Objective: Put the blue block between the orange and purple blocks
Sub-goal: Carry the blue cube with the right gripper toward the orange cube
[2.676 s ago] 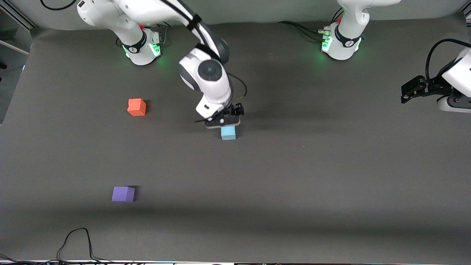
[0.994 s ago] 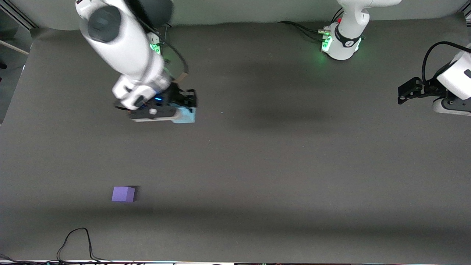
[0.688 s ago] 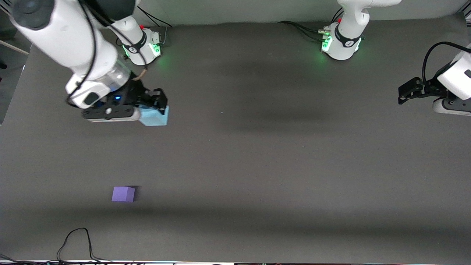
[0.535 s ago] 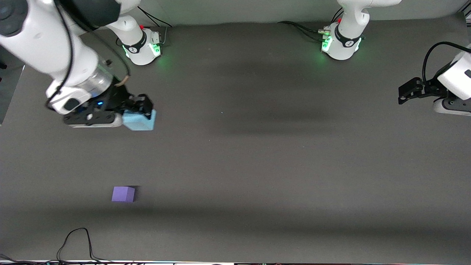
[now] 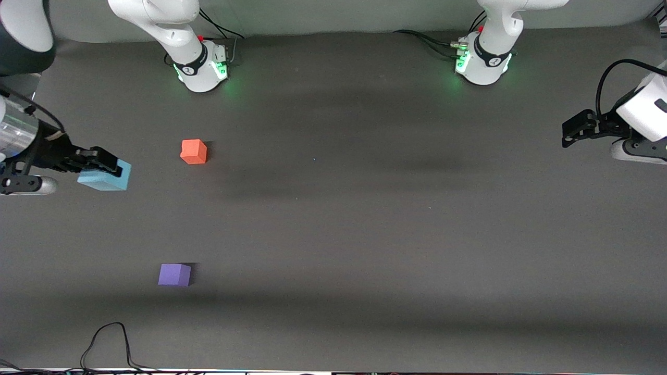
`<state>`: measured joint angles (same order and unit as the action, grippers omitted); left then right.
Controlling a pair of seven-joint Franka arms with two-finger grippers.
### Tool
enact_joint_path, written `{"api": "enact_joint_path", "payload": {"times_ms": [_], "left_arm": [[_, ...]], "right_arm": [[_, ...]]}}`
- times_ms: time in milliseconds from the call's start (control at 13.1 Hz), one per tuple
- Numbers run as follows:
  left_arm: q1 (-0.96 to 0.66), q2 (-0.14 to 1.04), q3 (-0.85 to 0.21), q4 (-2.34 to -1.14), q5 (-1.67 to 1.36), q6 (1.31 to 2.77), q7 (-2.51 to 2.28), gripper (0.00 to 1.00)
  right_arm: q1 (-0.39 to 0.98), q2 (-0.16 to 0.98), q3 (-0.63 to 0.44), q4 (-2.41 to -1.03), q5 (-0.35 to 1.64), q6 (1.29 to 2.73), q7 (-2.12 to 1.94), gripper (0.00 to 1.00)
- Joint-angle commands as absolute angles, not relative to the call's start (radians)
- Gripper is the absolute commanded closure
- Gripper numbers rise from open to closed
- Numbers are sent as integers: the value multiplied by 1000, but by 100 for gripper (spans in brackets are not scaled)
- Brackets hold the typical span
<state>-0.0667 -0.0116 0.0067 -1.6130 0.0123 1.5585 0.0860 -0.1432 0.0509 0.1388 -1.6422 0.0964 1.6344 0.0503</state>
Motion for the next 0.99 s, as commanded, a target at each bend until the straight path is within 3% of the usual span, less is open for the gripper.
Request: {"api": "enact_joint_path", "payload": {"times_ms": [0,306,535,918], "left_arm": [[-77,5,17,-1595,12,1552,90,0],[-77,15,17,-1588,11,1549,101,0],[-72,15,17,-1588,9,1548,98,0],[-71,14,17,-1589,-6,1546,98,0]], "right_arm": [[-141,11,141,-1759,106,1706,34,50],[-141,61,141,-1974,104,1993,8,50],[-141,233,141,-2022,104,2211,-43,50],[-124,409,140,-2134,100,2578,-46,49]]}}
